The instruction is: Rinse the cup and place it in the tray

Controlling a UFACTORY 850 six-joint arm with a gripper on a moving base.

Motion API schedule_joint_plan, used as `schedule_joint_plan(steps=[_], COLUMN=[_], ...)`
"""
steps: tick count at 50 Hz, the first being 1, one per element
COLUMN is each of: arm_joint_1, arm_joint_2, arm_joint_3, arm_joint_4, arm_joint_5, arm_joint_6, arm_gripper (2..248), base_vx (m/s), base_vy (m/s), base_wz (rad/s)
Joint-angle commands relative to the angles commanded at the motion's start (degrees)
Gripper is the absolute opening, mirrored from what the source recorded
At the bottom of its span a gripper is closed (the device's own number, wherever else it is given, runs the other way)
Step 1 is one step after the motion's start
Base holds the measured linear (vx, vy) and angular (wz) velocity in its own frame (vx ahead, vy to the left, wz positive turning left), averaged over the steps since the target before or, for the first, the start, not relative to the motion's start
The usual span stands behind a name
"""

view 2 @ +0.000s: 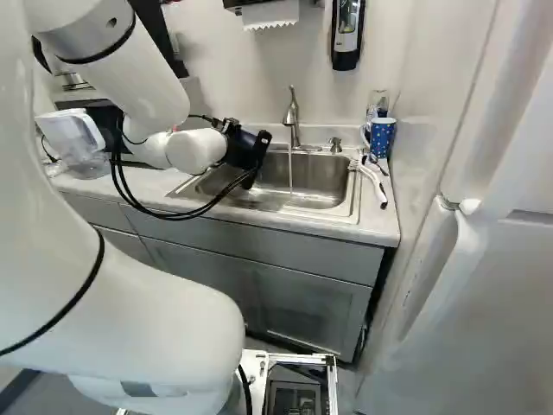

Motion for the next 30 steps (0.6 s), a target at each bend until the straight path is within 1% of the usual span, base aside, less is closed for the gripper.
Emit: schedule_joint_plan(steps=[22,25,30], arm_joint_1=[0.00,0.00,0.00], arm_joint_2=[0.00,0.00,0.00], arm_joint_3=[0.00,0.00,0.00], arm_joint_4=[0.00,0.00,0.00], arm_joint_5=[0.00,0.00,0.00], arm_joint_6=[0.00,-0.65,-2.85], arm_gripper=[117,117,117], base_vx=[0.000,0.000,0.000], base_vy=[0.000,0.000,0.000], base_wz=[0.000,0.000,0.000])
